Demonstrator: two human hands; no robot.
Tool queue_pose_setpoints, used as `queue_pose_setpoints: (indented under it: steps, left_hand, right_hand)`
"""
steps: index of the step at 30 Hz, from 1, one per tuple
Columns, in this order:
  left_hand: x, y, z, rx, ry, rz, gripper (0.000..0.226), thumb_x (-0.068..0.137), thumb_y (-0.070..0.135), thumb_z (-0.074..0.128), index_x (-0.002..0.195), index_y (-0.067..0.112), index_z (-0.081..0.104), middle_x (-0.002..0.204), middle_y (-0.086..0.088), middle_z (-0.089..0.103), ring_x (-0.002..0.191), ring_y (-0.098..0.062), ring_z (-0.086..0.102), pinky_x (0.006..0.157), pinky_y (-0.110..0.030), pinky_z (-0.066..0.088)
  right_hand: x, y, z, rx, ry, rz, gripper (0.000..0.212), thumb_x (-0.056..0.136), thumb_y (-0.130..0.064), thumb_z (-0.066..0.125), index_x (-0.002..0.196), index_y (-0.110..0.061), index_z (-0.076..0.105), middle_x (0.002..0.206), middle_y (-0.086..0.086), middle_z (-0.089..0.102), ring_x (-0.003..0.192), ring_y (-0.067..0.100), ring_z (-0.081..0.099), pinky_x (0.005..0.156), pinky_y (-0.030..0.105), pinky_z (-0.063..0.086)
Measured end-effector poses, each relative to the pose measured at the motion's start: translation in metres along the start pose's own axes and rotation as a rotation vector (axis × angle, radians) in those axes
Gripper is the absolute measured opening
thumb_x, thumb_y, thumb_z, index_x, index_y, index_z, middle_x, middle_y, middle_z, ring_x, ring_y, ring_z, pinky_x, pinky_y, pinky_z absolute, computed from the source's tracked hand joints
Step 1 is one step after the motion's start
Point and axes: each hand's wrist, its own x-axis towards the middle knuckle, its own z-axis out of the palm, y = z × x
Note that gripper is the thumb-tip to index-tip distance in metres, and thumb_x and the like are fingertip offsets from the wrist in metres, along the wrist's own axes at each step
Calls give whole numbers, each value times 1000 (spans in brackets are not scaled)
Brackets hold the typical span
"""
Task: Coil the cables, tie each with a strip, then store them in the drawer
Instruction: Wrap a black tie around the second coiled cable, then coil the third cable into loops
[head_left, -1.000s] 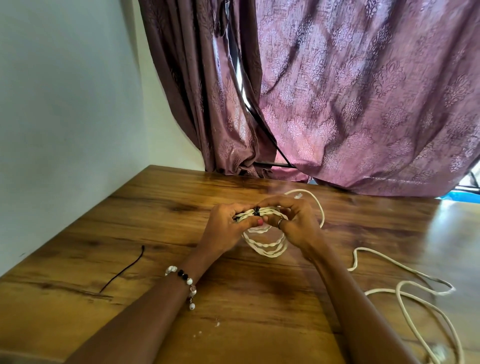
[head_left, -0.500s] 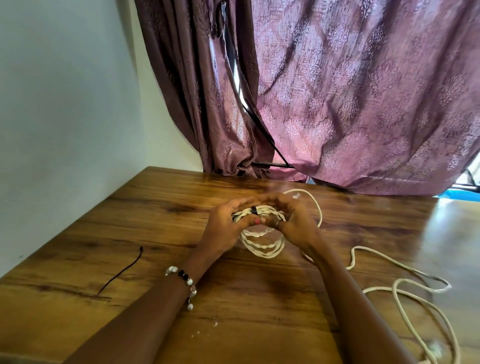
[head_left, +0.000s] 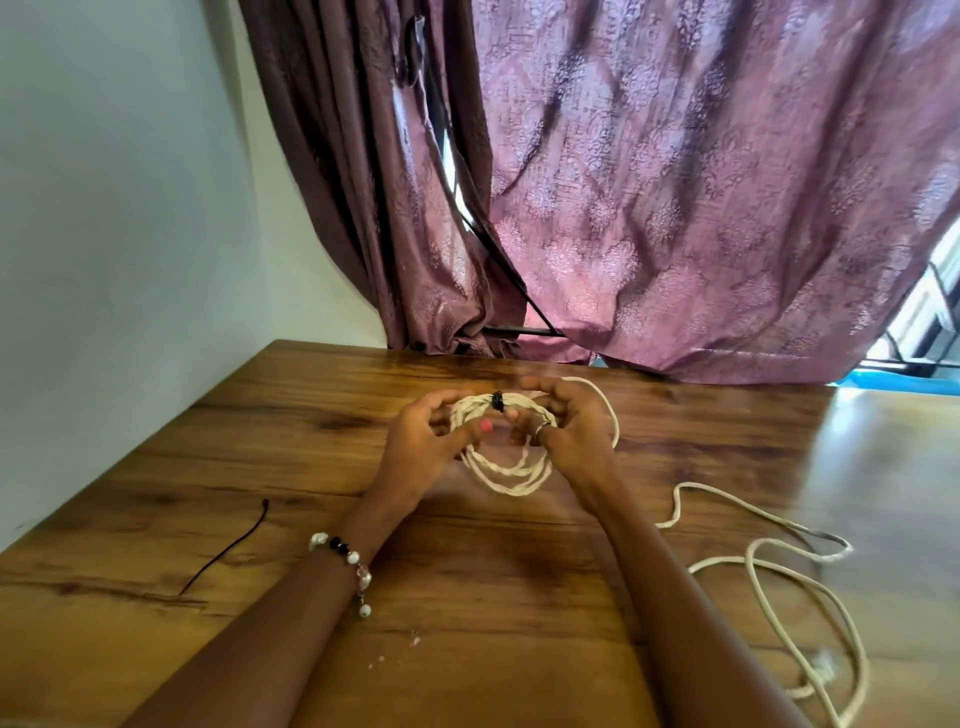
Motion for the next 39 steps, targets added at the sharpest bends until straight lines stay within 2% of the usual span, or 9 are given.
queue_pose_setpoints:
  steps: [7, 11, 14, 18, 25, 30, 33, 35, 39]
  left_hand:
    - [-7, 34, 14, -251, 210, -21, 31, 75, 25, 76, 103, 15, 67, 89, -5, 74, 78, -15, 71, 67, -28, 55]
    - [-16, 67, 52, -417, 191, -47, 24, 75, 28, 75, 93, 14, 70, 82, -1, 74, 76, -14, 69, 71, -29, 56]
    - [-27, 97, 97, -526, 43, -102, 40, 72, 38, 71, 93, 5, 70, 84, -13, 73, 76, -25, 68, 74, -40, 57]
    - [-45, 131, 162, -500, -241, -179, 13, 92, 14, 57, 84, 8, 66, 59, 3, 69, 52, -8, 64, 49, -20, 54]
    - [-77, 139, 252, -434, -656, -399, 18, 91, 4, 54, 78, 12, 64, 65, -2, 68, 65, -16, 60, 71, -30, 50]
    - [-87, 128, 289, -323, -723, -608, 19, 96, 22, 55, 86, 6, 52, 79, -19, 57, 71, -28, 57, 72, -36, 50]
    - [-89, 125, 297, -276, -698, -664, 15, 99, 20, 47, 86, 11, 46, 85, -15, 45, 74, -25, 47, 71, -36, 48]
    - [-89, 125, 297, -280, -681, -682, 19, 98, 7, 40, 81, 13, 45, 80, -12, 41, 70, -23, 45, 68, -34, 46]
    - [-79, 123, 283, -374, -612, -645, 24, 94, -7, 35, 88, 9, 51, 83, -16, 53, 75, -28, 59, 72, -35, 51]
  right_hand:
    - [-36, -44, -14, 161, -91, 222, 23, 88, -26, 67, 105, -11, 68, 96, 10, 73, 79, 19, 66, 71, 38, 55]
    - [-63, -88, -57, 129, -105, 227, 24, 86, -22, 67, 101, -4, 70, 90, 13, 69, 66, 19, 63, 61, 32, 56]
    - [-86, -122, -96, 164, 62, 150, 11, 82, -12, 67, 86, -3, 72, 84, 20, 65, 58, 22, 60, 54, 29, 55]
    - [-121, -138, -160, 162, 353, 125, 9, 84, -5, 65, 79, 0, 69, 69, 16, 60, 54, 20, 57, 48, 26, 50]
    - [-186, -111, -250, 157, 740, 358, 15, 91, -7, 58, 78, -2, 64, 59, 11, 58, 50, 20, 55, 47, 27, 51]
    - [-209, -71, -280, 95, 867, 512, 8, 92, -10, 59, 92, -2, 61, 64, 10, 59, 45, 18, 58, 40, 27, 50]
    - [-209, -58, -286, -70, 920, 551, 24, 89, -19, 65, 100, 2, 65, 67, 9, 61, 41, 16, 57, 45, 29, 48]
    - [-207, -56, -288, -225, 946, 556, 32, 85, -31, 70, 85, 1, 67, 68, 15, 63, 43, 21, 56, 42, 28, 48]
    - [-208, -40, -299, -631, 1013, 606, 74, 62, -78, 60, 74, -6, 66, 80, 18, 70, 70, 32, 67, 57, 41, 57]
